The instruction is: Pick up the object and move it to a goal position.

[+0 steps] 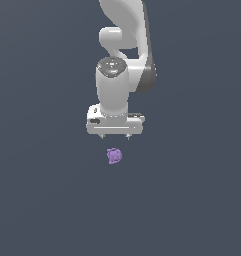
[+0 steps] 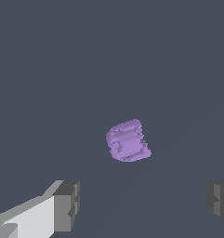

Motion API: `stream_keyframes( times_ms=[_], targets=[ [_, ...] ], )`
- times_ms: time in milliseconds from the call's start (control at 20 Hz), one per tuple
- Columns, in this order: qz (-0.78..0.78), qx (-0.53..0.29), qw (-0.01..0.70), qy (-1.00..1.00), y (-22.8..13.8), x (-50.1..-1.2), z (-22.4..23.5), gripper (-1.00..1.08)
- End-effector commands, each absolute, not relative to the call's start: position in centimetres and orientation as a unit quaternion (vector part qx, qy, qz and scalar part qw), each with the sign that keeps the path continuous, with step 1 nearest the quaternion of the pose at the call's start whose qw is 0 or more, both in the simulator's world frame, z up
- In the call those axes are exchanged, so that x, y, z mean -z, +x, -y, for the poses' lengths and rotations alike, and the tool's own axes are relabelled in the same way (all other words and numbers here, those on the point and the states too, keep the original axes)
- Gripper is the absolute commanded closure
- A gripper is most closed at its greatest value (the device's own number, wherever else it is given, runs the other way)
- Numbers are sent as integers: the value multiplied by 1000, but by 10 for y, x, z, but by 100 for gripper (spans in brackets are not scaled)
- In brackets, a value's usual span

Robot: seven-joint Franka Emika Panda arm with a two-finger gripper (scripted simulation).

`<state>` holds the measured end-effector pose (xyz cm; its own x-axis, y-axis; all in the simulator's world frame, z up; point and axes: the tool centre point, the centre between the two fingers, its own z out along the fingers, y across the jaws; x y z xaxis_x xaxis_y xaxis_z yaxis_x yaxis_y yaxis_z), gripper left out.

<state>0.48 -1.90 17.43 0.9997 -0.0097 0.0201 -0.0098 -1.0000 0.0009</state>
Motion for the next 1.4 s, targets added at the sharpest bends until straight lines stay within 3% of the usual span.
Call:
stream_keyframes(
  times_ms=[0, 750, 1350],
  targets=[
    [5, -10, 0, 1000, 5, -174, 19, -92],
    [-7, -19, 11, 1000, 9, -186, 36, -92],
    [-79, -9, 9, 997, 14, -140, 32, -92]
  ],
)
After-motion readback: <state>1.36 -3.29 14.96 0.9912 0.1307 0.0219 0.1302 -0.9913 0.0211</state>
